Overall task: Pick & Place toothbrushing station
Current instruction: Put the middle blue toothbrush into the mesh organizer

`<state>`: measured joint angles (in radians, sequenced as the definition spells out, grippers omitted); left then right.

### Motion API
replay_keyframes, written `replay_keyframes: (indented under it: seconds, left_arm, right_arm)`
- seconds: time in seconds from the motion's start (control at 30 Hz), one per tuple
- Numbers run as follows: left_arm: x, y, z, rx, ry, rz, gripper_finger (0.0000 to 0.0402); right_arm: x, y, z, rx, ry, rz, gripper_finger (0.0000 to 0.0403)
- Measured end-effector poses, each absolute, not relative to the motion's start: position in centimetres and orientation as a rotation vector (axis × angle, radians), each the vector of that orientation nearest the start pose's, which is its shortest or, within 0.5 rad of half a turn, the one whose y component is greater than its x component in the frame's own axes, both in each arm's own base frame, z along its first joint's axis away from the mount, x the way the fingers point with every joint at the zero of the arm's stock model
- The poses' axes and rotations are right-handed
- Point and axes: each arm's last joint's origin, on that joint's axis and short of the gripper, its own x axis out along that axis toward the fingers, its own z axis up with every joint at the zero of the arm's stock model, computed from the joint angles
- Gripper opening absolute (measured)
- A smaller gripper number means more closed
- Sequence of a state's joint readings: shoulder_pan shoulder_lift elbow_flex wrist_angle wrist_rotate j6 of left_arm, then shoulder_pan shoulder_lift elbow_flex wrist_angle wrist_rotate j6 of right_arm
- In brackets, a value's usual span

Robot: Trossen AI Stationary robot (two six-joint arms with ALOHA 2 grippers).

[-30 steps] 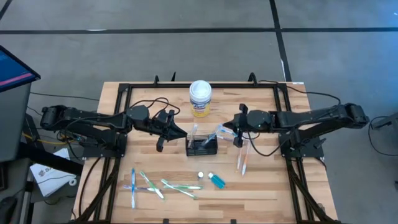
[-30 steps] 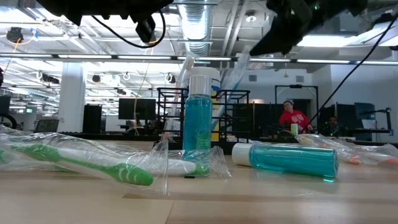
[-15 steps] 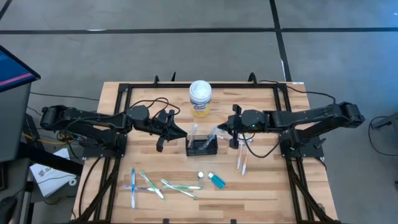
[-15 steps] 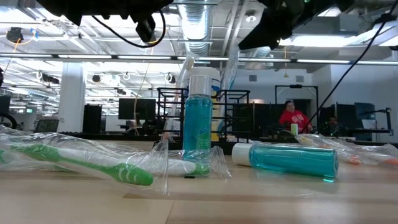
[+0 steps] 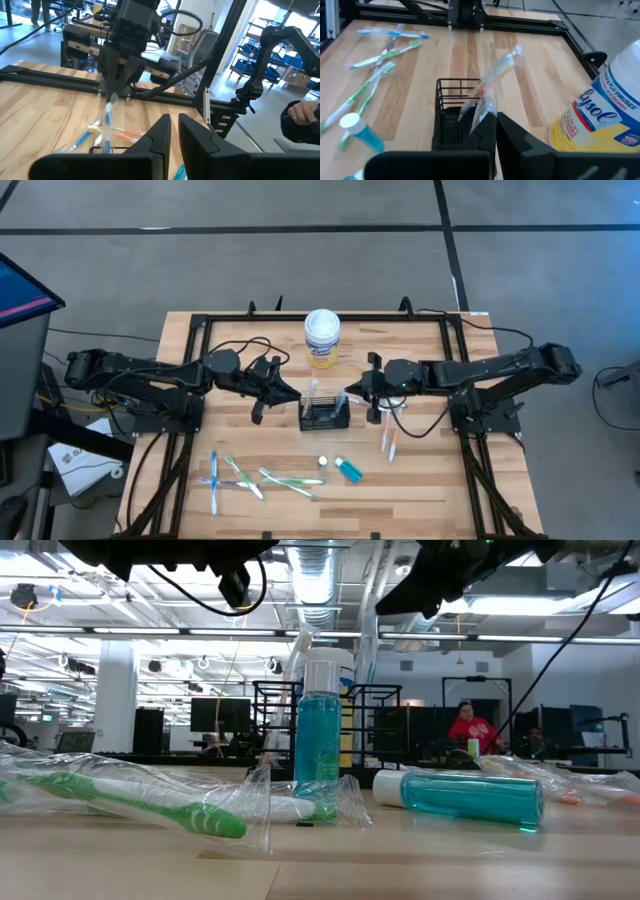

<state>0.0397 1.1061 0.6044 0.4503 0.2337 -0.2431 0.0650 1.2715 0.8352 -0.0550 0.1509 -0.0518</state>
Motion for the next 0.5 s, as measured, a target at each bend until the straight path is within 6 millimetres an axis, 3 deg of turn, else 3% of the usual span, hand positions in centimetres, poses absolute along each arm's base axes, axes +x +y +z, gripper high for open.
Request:
replay_keyframes:
  seconds: [0.13,0.3,0.5]
  left_arm:
    - [24.12,0.29,26.93,-0.249,0.075,-0.186,0.0030]
    - [24.12,0.28,26.92,-0.250,0.076,-0.186,0.0030]
    - [24.12,0.28,26.92,-0.250,0.076,-0.186,0.0030]
  right_arm:
    - [28.45,1.34,25.05,-0.117,0.504,-0.074,0.0000]
    - [28.59,1.16,25.15,-0.114,0.504,-0.081,0.0003]
    - [28.45,1.21,25.44,-0.114,0.493,-0.079,0.0041]
